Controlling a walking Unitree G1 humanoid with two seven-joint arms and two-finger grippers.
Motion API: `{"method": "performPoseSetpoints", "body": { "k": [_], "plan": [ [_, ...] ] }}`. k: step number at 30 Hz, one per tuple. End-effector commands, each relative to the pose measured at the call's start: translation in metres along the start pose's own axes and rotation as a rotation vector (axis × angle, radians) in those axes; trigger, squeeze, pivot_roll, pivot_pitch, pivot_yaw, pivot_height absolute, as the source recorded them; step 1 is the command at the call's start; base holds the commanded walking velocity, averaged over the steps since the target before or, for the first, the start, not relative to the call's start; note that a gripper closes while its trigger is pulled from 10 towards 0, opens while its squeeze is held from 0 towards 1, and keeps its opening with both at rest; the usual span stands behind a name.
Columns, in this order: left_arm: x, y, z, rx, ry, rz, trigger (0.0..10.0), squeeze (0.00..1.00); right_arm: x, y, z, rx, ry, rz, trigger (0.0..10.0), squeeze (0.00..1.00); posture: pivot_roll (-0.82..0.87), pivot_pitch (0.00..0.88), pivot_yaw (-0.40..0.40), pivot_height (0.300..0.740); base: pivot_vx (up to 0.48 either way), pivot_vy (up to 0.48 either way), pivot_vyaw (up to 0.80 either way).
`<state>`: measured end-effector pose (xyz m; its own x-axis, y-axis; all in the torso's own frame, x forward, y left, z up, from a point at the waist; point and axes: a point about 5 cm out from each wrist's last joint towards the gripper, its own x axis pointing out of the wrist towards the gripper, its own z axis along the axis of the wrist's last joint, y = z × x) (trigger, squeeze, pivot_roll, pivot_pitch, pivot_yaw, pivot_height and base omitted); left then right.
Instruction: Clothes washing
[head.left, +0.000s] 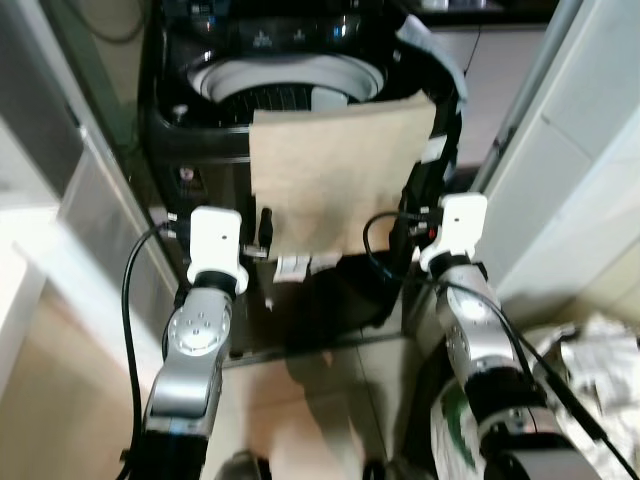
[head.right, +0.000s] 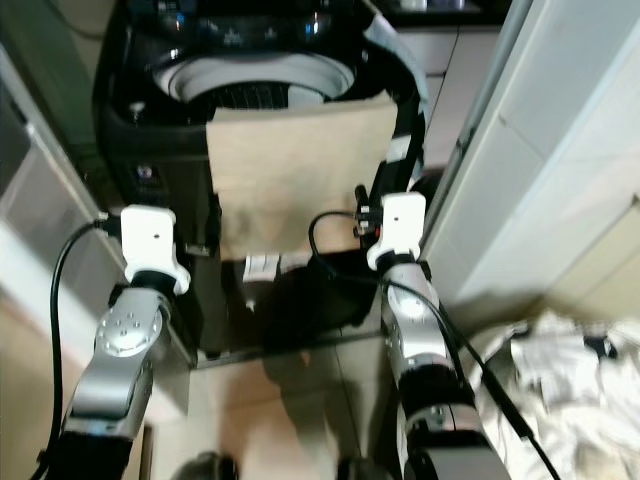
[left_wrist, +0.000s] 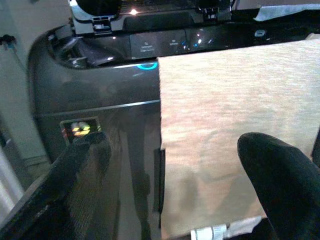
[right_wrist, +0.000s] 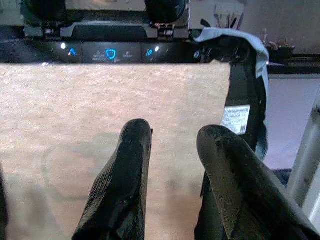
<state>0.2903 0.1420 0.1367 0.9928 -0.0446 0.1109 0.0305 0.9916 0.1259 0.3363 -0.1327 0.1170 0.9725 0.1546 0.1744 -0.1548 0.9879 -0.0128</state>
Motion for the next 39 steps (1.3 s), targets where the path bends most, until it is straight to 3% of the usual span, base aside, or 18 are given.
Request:
{"method": "performPoseSetpoints", "body": {
  "k": [1,7,19,27,33,36,37,39],
  "plan": [
    [0.001,0.000,0.004,-0.004,-0.013,0.007,10.0,0.00,-0.001,0.001,-0.003,0.003,0.018,0.007,10.0,0.00,-0.04,0.000,-0.009,0.740,-0.255,0.000,0.00],
    [0.002,-0.002,0.006,0.004,-0.028,-0.004,10.0,0.00,-0.001,0.001,-0.005,-0.004,0.026,0.008,10.0,0.00,-0.04,0.000,-0.009,0.740,0.000,0.000,0.00],
    [0.008,-0.006,0.005,0.068,-0.056,-0.126,10.0,0.00,-0.009,-0.015,-0.016,-0.068,0.063,-0.044,10.0,0.00,-0.05,0.000,0.002,0.740,0.000,0.000,-0.70],
    [0.012,-0.007,0.007,0.069,-0.073,-0.136,10.0,0.00,-0.003,-0.024,-0.007,-0.063,0.010,-0.101,10.0,0.00,-0.05,0.000,0.003,0.740,0.000,0.000,-0.74],
    [0.014,-0.011,0.008,0.085,-0.080,-0.151,10.0,0.00,-0.003,-0.027,-0.013,-0.045,0.047,-0.121,10.0,0.00,-0.06,0.000,0.006,0.740,0.000,0.000,-0.74],
    [0.014,-0.015,0.010,0.073,-0.095,-0.166,10.0,0.00,0.000,-0.029,-0.012,-0.101,0.054,-0.142,10.0,0.00,-0.06,0.000,0.008,0.740,0.102,0.000,-0.47],
    [0.014,-0.015,0.011,0.076,-0.099,-0.159,10.0,0.00,0.002,-0.029,-0.010,-0.122,0.048,-0.142,10.0,1.00,-0.06,0.000,0.008,0.740,0.000,0.000,0.00],
    [0.014,-0.016,0.011,0.075,-0.101,-0.156,10.0,0.00,0.003,-0.029,-0.009,-0.126,0.050,-0.148,10.0,1.00,-0.06,0.000,0.007,0.740,0.000,0.000,0.00]
  ]
}}
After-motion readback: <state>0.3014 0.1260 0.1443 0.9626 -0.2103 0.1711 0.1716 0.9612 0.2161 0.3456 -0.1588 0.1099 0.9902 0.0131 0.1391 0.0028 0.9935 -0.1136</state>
